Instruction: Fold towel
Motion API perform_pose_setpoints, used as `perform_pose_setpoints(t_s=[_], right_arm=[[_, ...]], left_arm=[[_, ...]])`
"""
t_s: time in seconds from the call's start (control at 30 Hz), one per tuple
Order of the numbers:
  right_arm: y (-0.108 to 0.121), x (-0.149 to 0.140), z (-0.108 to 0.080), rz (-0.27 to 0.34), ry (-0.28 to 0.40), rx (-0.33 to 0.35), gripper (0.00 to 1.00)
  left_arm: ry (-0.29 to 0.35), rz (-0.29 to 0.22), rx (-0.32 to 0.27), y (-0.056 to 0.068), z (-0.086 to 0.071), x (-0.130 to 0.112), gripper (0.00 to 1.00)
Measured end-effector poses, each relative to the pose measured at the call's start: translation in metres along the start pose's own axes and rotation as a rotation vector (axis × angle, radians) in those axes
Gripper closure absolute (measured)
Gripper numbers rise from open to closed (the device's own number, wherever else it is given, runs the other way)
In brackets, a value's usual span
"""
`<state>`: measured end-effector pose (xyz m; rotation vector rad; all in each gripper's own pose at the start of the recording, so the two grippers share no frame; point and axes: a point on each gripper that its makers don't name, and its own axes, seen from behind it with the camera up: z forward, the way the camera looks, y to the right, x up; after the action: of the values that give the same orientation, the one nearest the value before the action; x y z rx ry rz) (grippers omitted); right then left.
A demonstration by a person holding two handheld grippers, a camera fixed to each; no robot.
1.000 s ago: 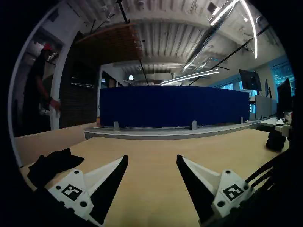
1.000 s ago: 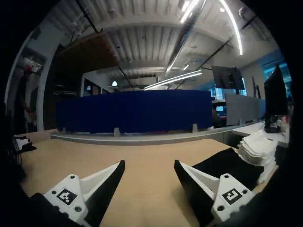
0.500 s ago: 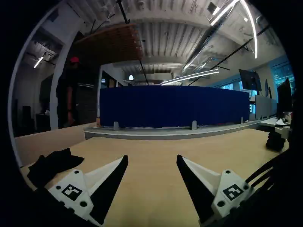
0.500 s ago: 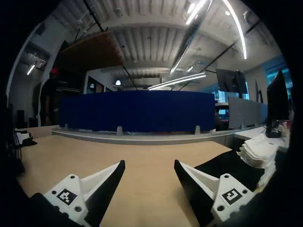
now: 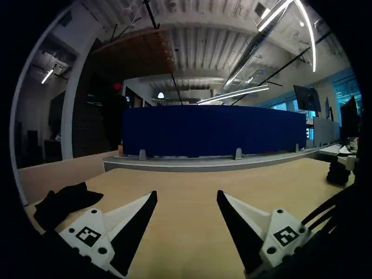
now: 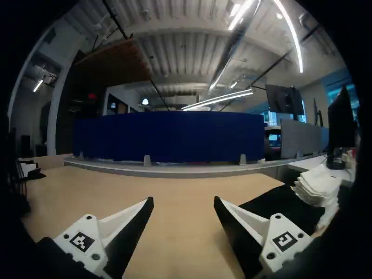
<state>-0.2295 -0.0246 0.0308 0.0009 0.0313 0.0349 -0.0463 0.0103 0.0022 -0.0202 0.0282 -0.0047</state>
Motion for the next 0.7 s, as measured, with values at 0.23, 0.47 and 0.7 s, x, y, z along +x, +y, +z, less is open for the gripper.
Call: perform_pose_setpoints(t_s=[0.23, 0.47, 0.7], right_arm=[[0.0004, 0.0009, -0.0013, 0.000, 0.000, 0.000, 0.00], [0.0000, 0.0016, -0.0016, 0.000, 0.000, 0.000, 0.00], [-0.0003, 0.0013, -0.0018, 0.000, 0.000, 0.000, 0.00]], left_arm=[[0.000, 0.000, 0.000, 0.0006, 0.0008, 0.0002, 0.05], [0.000, 0.000, 0.000, 0.0001, 0.0007, 0.0002, 0.05], [0.000, 0.000, 0.000, 0.0000, 0.0013, 0.0002, 0.05]])
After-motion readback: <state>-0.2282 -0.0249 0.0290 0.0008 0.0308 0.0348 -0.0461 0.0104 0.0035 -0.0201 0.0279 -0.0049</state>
